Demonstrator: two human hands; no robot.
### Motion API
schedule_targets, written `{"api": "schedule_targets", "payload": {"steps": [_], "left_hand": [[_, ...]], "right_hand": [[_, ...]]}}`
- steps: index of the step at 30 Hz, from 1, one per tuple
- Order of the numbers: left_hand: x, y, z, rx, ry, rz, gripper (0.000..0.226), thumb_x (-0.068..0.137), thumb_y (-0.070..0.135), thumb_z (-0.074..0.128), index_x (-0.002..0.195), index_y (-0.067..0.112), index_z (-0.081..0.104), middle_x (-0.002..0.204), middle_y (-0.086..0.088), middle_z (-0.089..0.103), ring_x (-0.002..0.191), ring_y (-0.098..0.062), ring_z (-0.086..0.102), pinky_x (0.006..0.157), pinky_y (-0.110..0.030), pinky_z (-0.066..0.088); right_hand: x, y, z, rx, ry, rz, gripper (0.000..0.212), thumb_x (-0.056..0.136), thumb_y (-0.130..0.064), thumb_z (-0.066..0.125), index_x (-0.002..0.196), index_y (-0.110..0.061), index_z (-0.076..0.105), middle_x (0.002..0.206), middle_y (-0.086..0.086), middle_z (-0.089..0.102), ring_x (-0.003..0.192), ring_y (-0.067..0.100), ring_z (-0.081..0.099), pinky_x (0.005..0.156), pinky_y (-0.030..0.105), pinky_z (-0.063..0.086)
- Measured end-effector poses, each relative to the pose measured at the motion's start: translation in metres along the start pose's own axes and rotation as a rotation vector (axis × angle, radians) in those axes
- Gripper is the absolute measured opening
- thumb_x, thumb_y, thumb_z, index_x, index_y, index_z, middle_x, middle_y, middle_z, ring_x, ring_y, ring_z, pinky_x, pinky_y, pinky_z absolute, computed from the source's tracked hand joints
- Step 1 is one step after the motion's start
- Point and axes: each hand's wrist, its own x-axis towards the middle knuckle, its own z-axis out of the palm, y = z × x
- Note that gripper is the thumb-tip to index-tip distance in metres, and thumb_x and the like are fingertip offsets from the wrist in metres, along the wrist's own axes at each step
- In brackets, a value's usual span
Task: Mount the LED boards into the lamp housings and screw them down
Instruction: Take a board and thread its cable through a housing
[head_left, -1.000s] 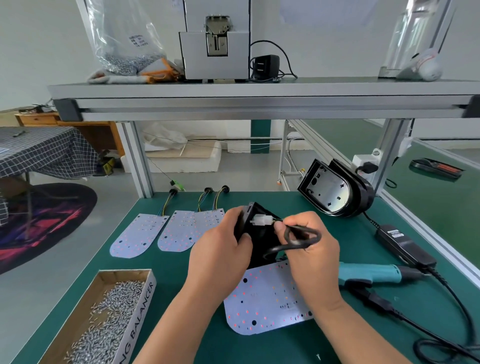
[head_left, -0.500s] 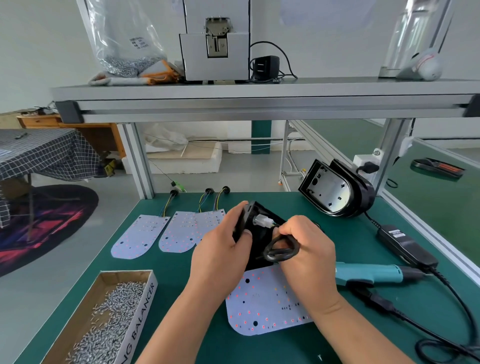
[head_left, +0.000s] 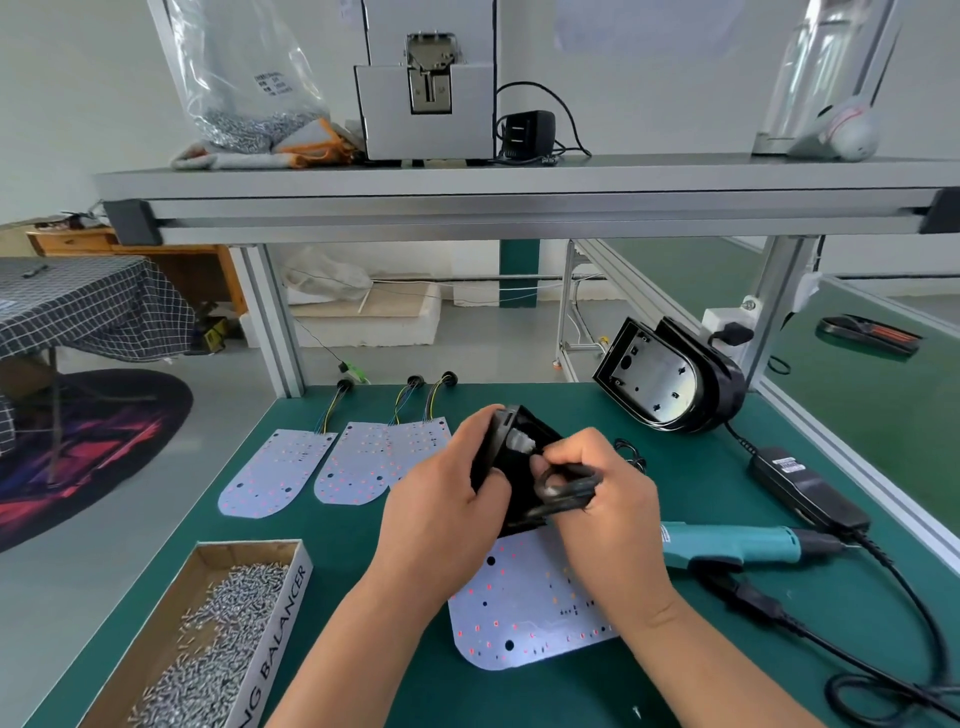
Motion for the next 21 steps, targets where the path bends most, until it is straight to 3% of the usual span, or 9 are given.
{"api": "schedule_targets", "payload": {"steps": [2,4,9,11,14,19,21], "left_hand": [[-0.002,0.003,0.001,-0.016,-0.036,0.038,0.055,0.081,0.037,0.042,0.129,0.065,0.044,0.078,0.023,0.064,0.069,-0.005,0.058,0.057,-0.03,0.044],[-0.004,0.006,0.003,-0.006,-0.056,0.078,0.054,0.081,0.037,0.043,0.128,0.065,0.044,0.087,0.023,0.065,0.077,-0.004,0.06,0.063,-0.032,0.05],[0.0,-0.003,0.002,-0.205,-0.084,0.04,0.053,0.083,0.032,0.051,0.128,0.059,0.052,0.1,0.017,0.075,0.091,-0.016,0.071,0.084,-0.049,0.062],[0.002,-0.008,0.001,-0.229,-0.081,0.019,0.055,0.081,0.029,0.051,0.126,0.061,0.052,0.1,0.021,0.074,0.093,-0.012,0.071,0.085,-0.045,0.061],[0.008,-0.014,0.002,-0.275,-0.053,-0.053,0.064,0.077,0.03,0.049,0.132,0.062,0.048,0.105,0.027,0.073,0.095,0.001,0.068,0.083,-0.028,0.056],[0.013,-0.023,0.002,-0.387,0.052,-0.11,0.05,0.081,0.023,0.054,0.114,0.059,0.058,0.1,0.022,0.076,0.09,0.002,0.071,0.065,-0.01,0.053],[0.015,-0.025,0.002,-0.407,0.081,-0.114,0.051,0.083,0.015,0.055,0.113,0.056,0.053,0.108,0.013,0.072,0.096,0.0,0.069,0.074,-0.015,0.054]], "right_hand": [[0.0,0.002,0.0,-0.03,0.008,0.045,0.037,0.079,0.003,0.074,0.091,-0.032,0.065,0.08,-0.016,0.069,0.07,0.002,0.06,0.065,0.012,0.043],[0.003,0.001,-0.001,-0.063,-0.016,0.083,0.032,0.08,-0.004,0.071,0.091,-0.034,0.065,0.079,-0.015,0.068,0.068,0.003,0.059,0.063,0.017,0.045],[0.005,-0.006,-0.001,-0.288,-0.223,0.009,0.042,0.084,-0.029,0.06,0.124,-0.04,0.062,0.11,-0.022,0.068,0.104,0.004,0.064,0.085,0.033,0.055],[0.001,-0.006,0.002,-0.339,-0.226,-0.008,0.046,0.088,-0.036,0.065,0.132,-0.041,0.051,0.121,-0.022,0.061,0.113,0.005,0.059,0.091,0.034,0.053],[0.001,-0.007,0.005,-0.301,-0.113,0.055,0.06,0.082,-0.045,0.071,0.133,-0.038,0.041,0.127,-0.019,0.051,0.11,0.001,0.058,0.086,0.025,0.05],[0.002,-0.001,-0.014,-0.016,-0.138,0.074,0.073,0.081,-0.007,0.06,0.147,-0.036,0.046,0.141,-0.012,0.048,0.11,0.018,0.064,0.088,0.029,0.054],[0.001,0.0,-0.018,0.0,-0.146,0.078,0.059,0.091,-0.007,0.059,0.143,-0.033,0.055,0.136,-0.012,0.054,0.113,0.019,0.064,0.093,0.022,0.05]]}}
